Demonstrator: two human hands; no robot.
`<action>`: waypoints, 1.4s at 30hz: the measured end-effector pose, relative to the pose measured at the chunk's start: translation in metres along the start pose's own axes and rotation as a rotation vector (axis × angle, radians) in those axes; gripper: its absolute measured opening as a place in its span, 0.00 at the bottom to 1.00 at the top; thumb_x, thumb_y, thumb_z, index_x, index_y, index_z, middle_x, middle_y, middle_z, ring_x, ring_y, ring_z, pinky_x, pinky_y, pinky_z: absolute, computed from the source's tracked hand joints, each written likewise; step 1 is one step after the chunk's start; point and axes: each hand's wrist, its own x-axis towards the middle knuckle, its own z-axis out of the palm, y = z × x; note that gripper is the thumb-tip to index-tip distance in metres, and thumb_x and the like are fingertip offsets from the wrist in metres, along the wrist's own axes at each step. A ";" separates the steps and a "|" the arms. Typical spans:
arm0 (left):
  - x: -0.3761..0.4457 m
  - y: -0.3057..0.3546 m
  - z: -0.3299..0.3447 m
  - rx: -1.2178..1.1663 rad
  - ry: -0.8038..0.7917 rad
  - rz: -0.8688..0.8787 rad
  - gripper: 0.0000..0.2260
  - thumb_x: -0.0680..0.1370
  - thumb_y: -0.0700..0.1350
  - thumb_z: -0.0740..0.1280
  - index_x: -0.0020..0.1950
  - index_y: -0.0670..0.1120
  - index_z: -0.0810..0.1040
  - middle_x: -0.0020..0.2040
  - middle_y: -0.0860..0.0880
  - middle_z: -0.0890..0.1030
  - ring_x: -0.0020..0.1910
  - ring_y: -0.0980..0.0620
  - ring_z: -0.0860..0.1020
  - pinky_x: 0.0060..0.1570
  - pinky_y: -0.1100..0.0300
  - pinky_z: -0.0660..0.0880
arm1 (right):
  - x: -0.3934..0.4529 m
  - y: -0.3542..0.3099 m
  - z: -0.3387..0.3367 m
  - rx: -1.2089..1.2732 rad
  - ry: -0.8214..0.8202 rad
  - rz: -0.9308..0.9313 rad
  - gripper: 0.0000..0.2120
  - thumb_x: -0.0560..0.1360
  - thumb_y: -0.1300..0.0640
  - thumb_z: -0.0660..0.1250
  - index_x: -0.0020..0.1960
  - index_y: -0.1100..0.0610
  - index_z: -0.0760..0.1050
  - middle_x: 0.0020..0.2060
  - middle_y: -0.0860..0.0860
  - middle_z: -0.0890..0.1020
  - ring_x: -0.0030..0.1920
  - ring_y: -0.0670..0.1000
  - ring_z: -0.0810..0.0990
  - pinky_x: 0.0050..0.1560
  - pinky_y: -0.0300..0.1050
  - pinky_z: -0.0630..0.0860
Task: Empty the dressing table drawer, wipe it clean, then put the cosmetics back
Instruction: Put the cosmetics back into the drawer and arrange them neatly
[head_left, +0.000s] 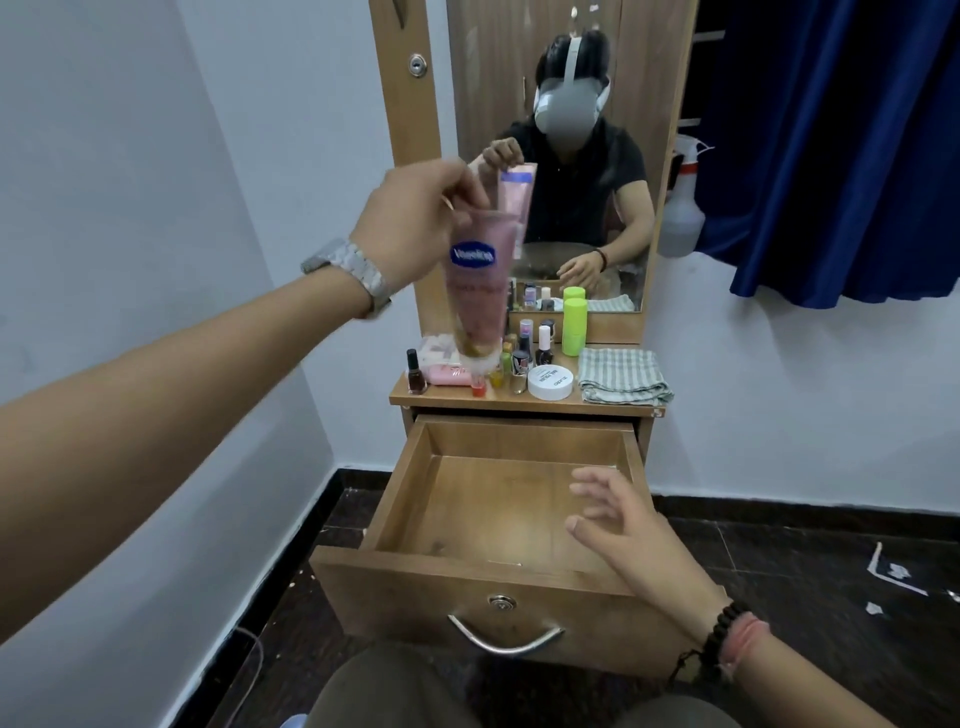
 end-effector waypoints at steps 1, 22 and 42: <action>-0.011 0.010 0.003 -0.038 -0.067 0.026 0.09 0.75 0.35 0.66 0.46 0.49 0.79 0.45 0.54 0.80 0.42 0.59 0.76 0.45 0.67 0.73 | -0.001 0.000 -0.001 0.030 0.026 -0.006 0.24 0.74 0.48 0.69 0.66 0.42 0.64 0.62 0.38 0.73 0.60 0.38 0.73 0.55 0.35 0.69; 0.029 -0.111 0.104 0.244 -0.489 -0.356 0.21 0.74 0.53 0.69 0.64 0.45 0.75 0.62 0.46 0.76 0.58 0.46 0.75 0.55 0.54 0.74 | 0.009 0.008 0.011 0.263 0.078 0.064 0.19 0.68 0.48 0.76 0.55 0.41 0.72 0.45 0.39 0.83 0.47 0.39 0.82 0.42 0.31 0.76; 0.047 -0.143 0.185 0.385 -0.882 -0.690 0.34 0.71 0.66 0.66 0.69 0.45 0.71 0.68 0.43 0.72 0.65 0.42 0.72 0.64 0.47 0.70 | 0.015 0.008 0.006 0.298 0.055 0.091 0.17 0.69 0.52 0.74 0.50 0.39 0.69 0.41 0.36 0.81 0.44 0.38 0.81 0.32 0.25 0.72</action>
